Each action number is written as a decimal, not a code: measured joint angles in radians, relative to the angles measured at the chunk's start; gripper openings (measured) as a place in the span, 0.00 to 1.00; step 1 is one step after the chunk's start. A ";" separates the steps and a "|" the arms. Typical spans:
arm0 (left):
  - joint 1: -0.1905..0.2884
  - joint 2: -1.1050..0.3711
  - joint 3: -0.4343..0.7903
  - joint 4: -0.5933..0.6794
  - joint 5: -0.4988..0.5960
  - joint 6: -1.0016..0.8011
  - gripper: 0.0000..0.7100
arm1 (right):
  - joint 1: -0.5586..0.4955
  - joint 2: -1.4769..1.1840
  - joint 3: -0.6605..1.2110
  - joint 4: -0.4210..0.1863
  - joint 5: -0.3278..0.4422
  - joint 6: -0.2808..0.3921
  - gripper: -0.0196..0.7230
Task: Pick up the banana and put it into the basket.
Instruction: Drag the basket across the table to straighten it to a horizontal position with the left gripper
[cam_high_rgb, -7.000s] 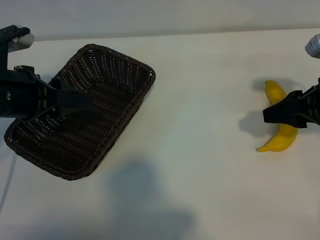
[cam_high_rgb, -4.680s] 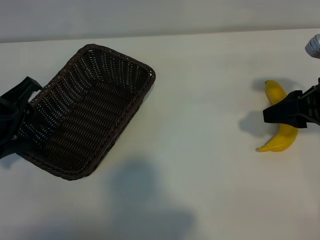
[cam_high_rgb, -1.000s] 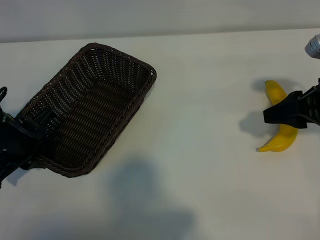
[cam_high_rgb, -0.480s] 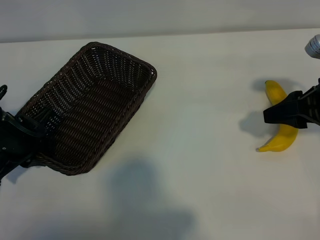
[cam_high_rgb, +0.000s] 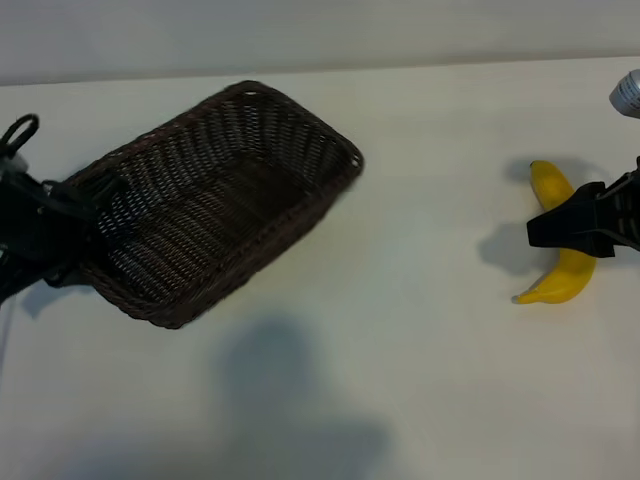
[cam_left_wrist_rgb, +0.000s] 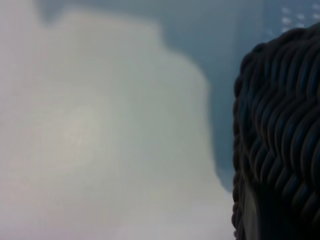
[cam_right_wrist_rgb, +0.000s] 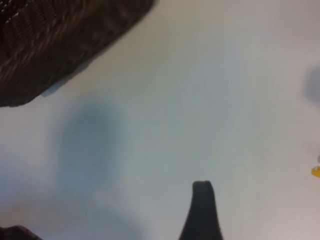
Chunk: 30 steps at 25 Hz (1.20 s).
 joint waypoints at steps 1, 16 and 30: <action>0.000 0.001 -0.020 0.000 0.016 0.023 0.23 | 0.000 0.000 0.000 0.000 0.000 0.000 0.81; 0.000 0.053 -0.339 0.020 0.289 0.449 0.22 | 0.000 0.000 0.000 0.000 0.000 0.000 0.81; -0.014 0.234 -0.436 -0.097 0.334 0.694 0.22 | 0.000 0.000 0.000 0.000 0.000 0.000 0.81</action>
